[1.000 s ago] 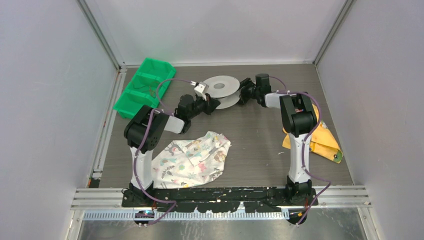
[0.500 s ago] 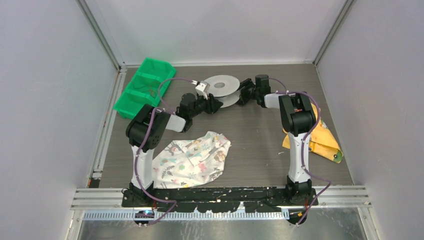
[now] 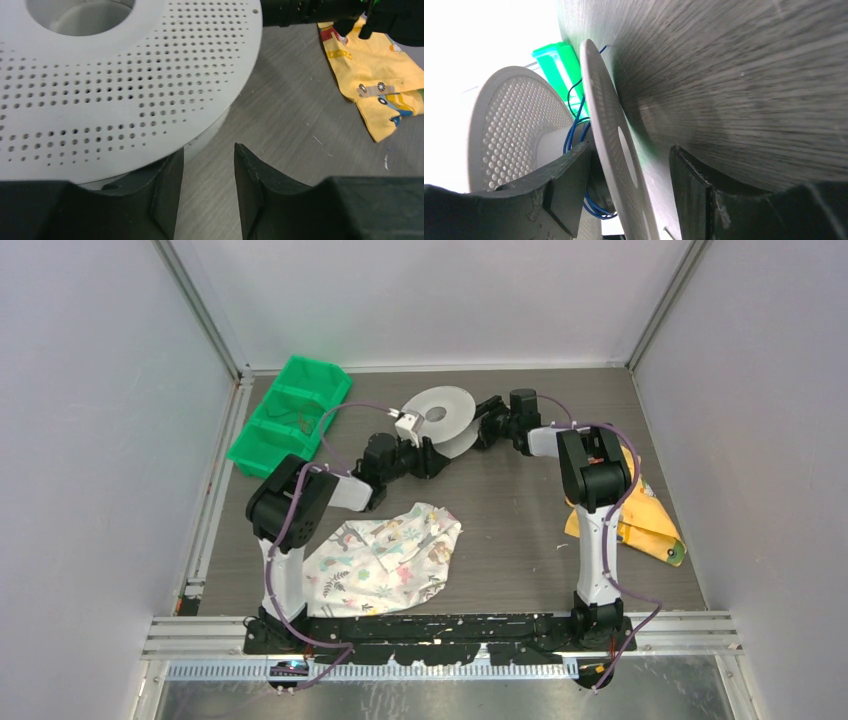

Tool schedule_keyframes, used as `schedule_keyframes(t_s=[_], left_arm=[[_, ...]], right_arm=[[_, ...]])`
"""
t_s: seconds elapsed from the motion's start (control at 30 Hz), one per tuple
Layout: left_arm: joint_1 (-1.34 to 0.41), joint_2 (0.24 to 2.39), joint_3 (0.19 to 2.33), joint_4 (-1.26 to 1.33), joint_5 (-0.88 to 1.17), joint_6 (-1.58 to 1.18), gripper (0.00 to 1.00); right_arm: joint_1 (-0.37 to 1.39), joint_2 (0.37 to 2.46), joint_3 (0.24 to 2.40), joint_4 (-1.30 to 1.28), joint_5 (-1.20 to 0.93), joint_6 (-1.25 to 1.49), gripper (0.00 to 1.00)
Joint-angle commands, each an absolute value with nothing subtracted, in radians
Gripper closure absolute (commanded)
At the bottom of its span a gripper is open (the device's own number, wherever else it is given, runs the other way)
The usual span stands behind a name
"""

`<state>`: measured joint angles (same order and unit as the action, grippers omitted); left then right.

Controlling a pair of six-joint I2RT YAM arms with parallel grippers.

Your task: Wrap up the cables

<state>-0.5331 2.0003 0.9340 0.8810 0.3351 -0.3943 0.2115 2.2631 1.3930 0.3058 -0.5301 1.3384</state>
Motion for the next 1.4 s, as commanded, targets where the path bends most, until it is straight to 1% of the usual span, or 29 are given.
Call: schedule_keyframes(t_s=[0.0, 0.37, 0.47, 0.7, 0.83, 1.0, 1.17, 1.27, 1.37], left_arm=[[-0.551, 1.899, 0.907, 0.828, 0.327, -0.419, 0.56], [-0.558, 1.818, 0.899, 0.750, 0.335, -0.436, 0.53], [-0.558, 1.760, 0.885, 0.728, 0.340, -0.474, 0.53], [-0.558, 1.598, 0.910, 0.555, 0.323, -0.495, 0.53], [-0.558, 1.538, 0.913, 0.522, 0.321, -0.494, 0.52], [-0.558, 1.517, 0.926, 0.487, 0.319, -0.488, 0.52], [-0.558, 1.470, 0.940, 0.442, 0.307, -0.483, 0.52], [-0.558, 1.423, 0.963, 0.344, 0.278, -0.460, 0.52], [-0.557, 1.359, 1.000, 0.183, 0.229, -0.420, 0.52]], right_arm=[[0.226, 2.246, 1.413, 0.389, -0.565, 1.336, 0.36], [0.223, 2.250, 1.415, 0.374, -0.558, 1.322, 0.35], [0.217, 2.247, 1.408, 0.366, -0.561, 1.313, 0.31], [0.193, 2.236, 1.375, 0.347, -0.558, 1.292, 0.26], [0.180, 2.228, 1.356, 0.345, -0.558, 1.284, 0.25], [0.169, 2.214, 1.336, 0.343, -0.560, 1.275, 0.25], [0.155, 2.160, 1.318, 0.309, -0.556, 1.244, 0.25], [0.145, 2.085, 1.313, 0.229, -0.533, 1.187, 0.24], [0.139, 1.991, 1.350, 0.029, -0.465, 1.023, 0.24]])
